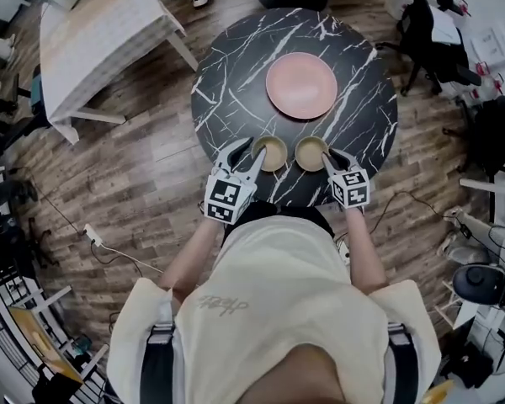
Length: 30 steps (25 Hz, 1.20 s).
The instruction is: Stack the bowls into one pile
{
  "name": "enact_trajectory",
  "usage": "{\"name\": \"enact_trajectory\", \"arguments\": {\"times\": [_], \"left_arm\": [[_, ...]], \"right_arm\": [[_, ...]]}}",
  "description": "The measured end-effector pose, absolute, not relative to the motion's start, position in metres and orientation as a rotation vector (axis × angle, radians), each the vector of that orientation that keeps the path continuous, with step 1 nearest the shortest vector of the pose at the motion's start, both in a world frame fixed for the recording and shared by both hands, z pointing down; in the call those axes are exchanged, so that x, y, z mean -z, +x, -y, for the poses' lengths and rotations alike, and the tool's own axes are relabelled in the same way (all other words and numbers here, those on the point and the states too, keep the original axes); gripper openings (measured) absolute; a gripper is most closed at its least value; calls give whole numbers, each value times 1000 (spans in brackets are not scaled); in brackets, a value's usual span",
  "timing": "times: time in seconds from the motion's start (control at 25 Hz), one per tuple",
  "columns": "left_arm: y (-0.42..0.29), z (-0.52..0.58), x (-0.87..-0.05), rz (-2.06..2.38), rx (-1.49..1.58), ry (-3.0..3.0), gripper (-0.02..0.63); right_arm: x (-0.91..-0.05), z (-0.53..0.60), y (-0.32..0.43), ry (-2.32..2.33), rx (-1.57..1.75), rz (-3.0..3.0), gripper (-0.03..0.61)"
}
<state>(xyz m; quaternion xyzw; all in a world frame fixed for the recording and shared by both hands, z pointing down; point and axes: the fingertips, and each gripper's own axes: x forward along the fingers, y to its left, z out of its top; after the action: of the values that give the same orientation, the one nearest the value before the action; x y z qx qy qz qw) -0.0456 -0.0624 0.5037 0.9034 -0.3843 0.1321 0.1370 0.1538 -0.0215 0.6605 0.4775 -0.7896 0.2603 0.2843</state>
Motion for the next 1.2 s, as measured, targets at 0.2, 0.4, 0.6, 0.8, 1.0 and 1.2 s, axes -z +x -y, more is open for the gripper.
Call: {"name": "enact_trajectory", "arguments": {"times": [0.2, 0.4, 0.6, 0.8, 1.0, 1.2], "left_arm": [[-30, 52, -500, 1143, -409, 2601, 138], [-17, 46, -506, 1162, -463, 2561, 138], [-9, 50, -509, 1225, -484, 2515, 138], [-8, 44, -517, 1261, -507, 2449, 138], [-13, 46, -523, 1314, -520, 2396, 138], [-13, 52, -519, 1365, -497, 2368, 138]], "right_arm": [[-667, 15, 179, 1289, -743, 2116, 83], [-683, 18, 188, 1250, -797, 2134, 83], [-700, 32, 188, 1193, -856, 2177, 83], [-717, 40, 181, 1130, -919, 2200, 83], [-735, 42, 173, 1064, -971, 2197, 83], [-739, 44, 169, 1006, -1007, 2222, 26]]}}
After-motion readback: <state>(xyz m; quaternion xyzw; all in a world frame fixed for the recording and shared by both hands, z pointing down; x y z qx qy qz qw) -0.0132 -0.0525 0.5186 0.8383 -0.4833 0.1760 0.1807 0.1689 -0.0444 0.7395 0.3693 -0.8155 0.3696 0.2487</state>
